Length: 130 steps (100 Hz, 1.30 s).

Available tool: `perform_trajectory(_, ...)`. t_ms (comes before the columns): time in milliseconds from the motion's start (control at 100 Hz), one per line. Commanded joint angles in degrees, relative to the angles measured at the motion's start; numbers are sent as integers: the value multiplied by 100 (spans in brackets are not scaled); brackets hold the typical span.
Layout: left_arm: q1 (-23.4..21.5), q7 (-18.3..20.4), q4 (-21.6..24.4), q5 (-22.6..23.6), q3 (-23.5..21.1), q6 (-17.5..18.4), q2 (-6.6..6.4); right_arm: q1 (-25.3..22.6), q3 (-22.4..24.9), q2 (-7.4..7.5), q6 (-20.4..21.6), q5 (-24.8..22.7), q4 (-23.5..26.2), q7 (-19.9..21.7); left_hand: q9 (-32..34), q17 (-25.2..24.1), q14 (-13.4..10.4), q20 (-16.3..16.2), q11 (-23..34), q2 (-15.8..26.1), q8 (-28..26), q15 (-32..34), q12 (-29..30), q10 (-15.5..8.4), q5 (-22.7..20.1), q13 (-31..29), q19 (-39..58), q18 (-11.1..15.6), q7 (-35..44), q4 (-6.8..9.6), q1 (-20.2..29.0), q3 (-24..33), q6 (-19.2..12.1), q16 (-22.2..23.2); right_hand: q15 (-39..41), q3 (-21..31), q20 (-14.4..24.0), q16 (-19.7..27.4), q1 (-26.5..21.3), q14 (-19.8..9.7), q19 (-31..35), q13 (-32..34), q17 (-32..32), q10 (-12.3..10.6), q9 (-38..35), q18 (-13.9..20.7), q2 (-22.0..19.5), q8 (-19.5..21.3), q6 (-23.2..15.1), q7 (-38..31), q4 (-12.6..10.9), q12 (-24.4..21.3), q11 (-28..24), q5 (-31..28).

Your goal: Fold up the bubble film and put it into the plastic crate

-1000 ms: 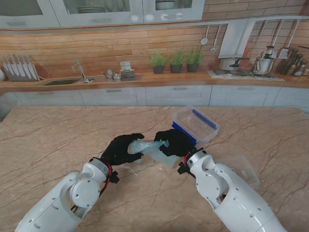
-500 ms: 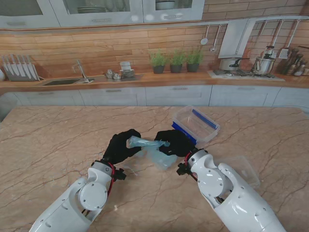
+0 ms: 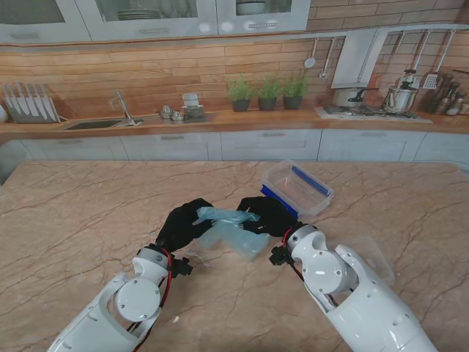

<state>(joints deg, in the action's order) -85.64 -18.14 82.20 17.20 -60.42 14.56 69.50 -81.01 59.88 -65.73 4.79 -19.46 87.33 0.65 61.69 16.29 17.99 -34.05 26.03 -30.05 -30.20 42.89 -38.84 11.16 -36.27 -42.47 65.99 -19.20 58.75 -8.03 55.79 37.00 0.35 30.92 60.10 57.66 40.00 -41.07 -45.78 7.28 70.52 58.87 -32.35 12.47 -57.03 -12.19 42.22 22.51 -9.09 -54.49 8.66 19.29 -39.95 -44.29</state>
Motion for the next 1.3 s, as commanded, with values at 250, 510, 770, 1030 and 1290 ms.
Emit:
perform_trajectory(250, -165, -134, 188, -410, -83, -229, 127, -201, 335, 216, -244, 232, 516, 803, 12, 619, 126, -579, 281, -200, -328, 1197, -562, -11, 277, -583, 1240, -69, 347, 161, 85, 440, 138, 948, -2465, -1451, 408, 667, 1181, 242, -1585, -2182, 1571, -74, 2161, -170, -667, 815, 312, 2334, -682, -32, 907, 1671)
perform_trajectory(510, -326, -15, 428, -902, -332, -363, 144, -248, 610, 172, -356, 246, 709, 624, -37, 784, 129, -676, 86, -180, -369, 1283, -562, 30, 322, -716, 1354, -95, 345, 169, 241, 500, 264, 1087, -3188, -1664, 245, 963, 1497, 373, -2484, -2473, 1792, -88, 2528, -166, -650, 762, 401, 2405, -670, -90, 1099, 2136)
perform_trajectory(770, -443, -285, 530, -1025, -527, -456, 212, -158, 838, 163, -508, 118, 713, 564, 26, 851, 115, -773, -329, -176, -373, 1226, -656, 56, 326, -785, 1333, -129, 321, 200, 330, 537, 252, 1170, -3390, -1775, 229, 1039, 1513, 317, -2869, -2579, 1796, -34, 2655, -62, -681, 757, 438, 2408, -671, -98, 1138, 2216)
perform_trajectory(1030, -541, -640, 585, -1001, -751, -427, 278, 182, 730, 190, -975, -1114, 367, 273, 42, 844, 110, -852, -245, -151, -350, 1309, -647, 113, 309, -834, 1343, -174, 276, 177, 312, 449, 308, 1260, -3416, -1719, 141, 1108, 1301, 363, -3161, -2690, 1681, 157, 2758, 33, -799, 764, 628, 2373, -688, -65, 950, 2231)
perform_trajectory(1290, -681, -847, 754, -1236, -942, -148, 336, 755, 190, 165, -1760, -1768, -320, 40, -33, 884, 78, -958, 68, -110, -325, 1319, -485, 126, 290, -885, 1312, -177, 218, 197, 284, 362, 326, 1361, -3210, -1380, -90, 1332, 1139, 503, -2998, -2966, 1721, 422, 3071, 137, -553, 699, 1033, 2341, -668, -53, 525, 2174)
